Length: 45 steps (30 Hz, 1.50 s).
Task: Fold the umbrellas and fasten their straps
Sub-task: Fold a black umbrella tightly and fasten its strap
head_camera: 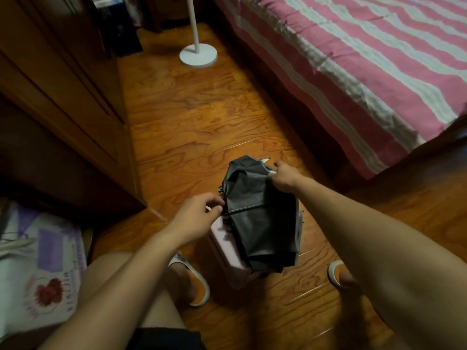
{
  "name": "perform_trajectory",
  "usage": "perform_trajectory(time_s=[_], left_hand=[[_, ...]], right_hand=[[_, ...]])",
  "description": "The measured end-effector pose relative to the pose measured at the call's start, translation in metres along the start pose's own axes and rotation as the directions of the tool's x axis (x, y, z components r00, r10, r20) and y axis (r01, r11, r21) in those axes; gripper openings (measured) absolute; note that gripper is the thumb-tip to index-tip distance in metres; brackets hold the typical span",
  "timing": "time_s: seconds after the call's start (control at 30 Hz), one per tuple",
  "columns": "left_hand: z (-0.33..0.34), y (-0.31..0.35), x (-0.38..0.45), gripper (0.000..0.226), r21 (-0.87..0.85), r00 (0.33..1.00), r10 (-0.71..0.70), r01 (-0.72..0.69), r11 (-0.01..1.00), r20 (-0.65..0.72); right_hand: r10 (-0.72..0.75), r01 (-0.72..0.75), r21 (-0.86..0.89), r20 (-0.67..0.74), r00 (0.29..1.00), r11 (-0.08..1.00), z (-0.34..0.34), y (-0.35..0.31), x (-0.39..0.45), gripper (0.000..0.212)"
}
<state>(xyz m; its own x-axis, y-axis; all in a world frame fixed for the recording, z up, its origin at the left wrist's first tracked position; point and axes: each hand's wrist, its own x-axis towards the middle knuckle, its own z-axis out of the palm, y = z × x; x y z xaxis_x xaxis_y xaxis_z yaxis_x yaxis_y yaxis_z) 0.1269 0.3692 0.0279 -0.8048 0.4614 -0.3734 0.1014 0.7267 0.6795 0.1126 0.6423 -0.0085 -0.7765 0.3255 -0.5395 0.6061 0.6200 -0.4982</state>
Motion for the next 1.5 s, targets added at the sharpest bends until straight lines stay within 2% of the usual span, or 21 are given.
perform_trajectory(time_s=[0.1,0.17,0.3,0.37,0.47,0.53,0.6,0.67,0.73,0.77,0.83,0.93,1.03,1.27,1.5], left_hand=[[0.011,-0.004,-0.013,0.015,-0.147,0.999,-0.045,0.044,0.988,-0.002],[0.021,-0.008,-0.018,0.015,-0.189,0.998,-0.061,0.060,0.980,0.000],[0.038,-0.009,-0.013,0.015,-0.319,0.987,-0.150,0.124,0.940,-0.057],[0.048,-0.005,-0.005,0.018,-0.421,0.979,-0.174,0.114,0.900,-0.106],[0.064,0.003,0.007,0.035,-0.425,0.984,-0.128,0.063,0.903,-0.125],[0.075,0.005,0.016,0.041,-0.274,0.991,-0.055,0.018,0.962,-0.125],[0.082,0.006,0.021,0.042,-0.147,0.998,-0.022,0.013,0.989,-0.065],[0.088,0.005,0.021,0.038,-0.155,0.992,-0.105,0.093,0.983,-0.069],[0.091,0.001,0.018,0.023,-0.211,0.960,-0.208,0.167,0.963,-0.189],[0.092,0.000,0.016,0.020,-0.240,0.951,-0.215,0.160,0.957,-0.224],[0.094,0.001,0.011,0.016,-0.262,0.969,-0.144,0.088,0.961,-0.203],[0.096,0.012,0.006,0.022,-0.279,0.986,-0.039,-0.009,0.960,-0.164],[0.095,0.024,0.005,0.022,-0.279,0.983,-0.007,-0.045,0.959,-0.184],[0.088,0.026,0.003,0.026,-0.326,0.936,-0.010,-0.112,0.939,-0.353],[0.099,0.029,0.000,0.025,-0.196,0.955,0.068,-0.128,0.972,-0.289]], right_hand=[[0.103,-0.100,0.146,-0.015,0.995,0.984,0.006,-0.004,0.015,0.032],[0.119,-0.106,0.280,-0.030,0.992,0.954,0.002,-0.003,0.015,0.027],[0.028,-0.020,0.588,-0.004,1.000,0.809,-0.012,0.011,-0.030,0.020],[-0.043,0.020,0.671,0.018,0.999,0.741,-0.013,0.030,-0.068,0.020],[-0.075,0.021,0.651,0.055,0.996,0.759,-0.004,0.058,-0.120,0.020],[-0.076,0.013,0.628,0.073,0.994,0.778,0.006,0.071,-0.136,0.020],[-0.070,0.008,0.621,0.075,0.995,0.784,0.013,0.077,-0.144,0.019],[-0.052,0.003,0.657,0.055,0.997,0.754,0.016,0.081,-0.147,0.020],[-0.035,0.012,0.715,0.017,0.999,0.699,0.015,0.080,-0.150,0.022],[-0.027,0.021,0.737,-0.004,1.000,0.675,0.014,0.079,-0.152,0.023],[-0.023,0.036,0.752,-0.028,0.999,0.658,0.012,0.077,-0.154,0.024],[-0.047,0.048,0.757,-0.023,0.999,0.651,0.009,0.069,-0.157,0.025],[-0.069,0.062,0.756,-0.023,0.997,0.652,0.004,0.062,-0.157,0.027],[-0.058,0.062,0.781,-0.033,0.998,0.622,-0.007,0.061,-0.155,0.029],[-0.120,0.046,0.764,0.041,0.992,0.643,-0.004,0.064,-0.161,0.030]])
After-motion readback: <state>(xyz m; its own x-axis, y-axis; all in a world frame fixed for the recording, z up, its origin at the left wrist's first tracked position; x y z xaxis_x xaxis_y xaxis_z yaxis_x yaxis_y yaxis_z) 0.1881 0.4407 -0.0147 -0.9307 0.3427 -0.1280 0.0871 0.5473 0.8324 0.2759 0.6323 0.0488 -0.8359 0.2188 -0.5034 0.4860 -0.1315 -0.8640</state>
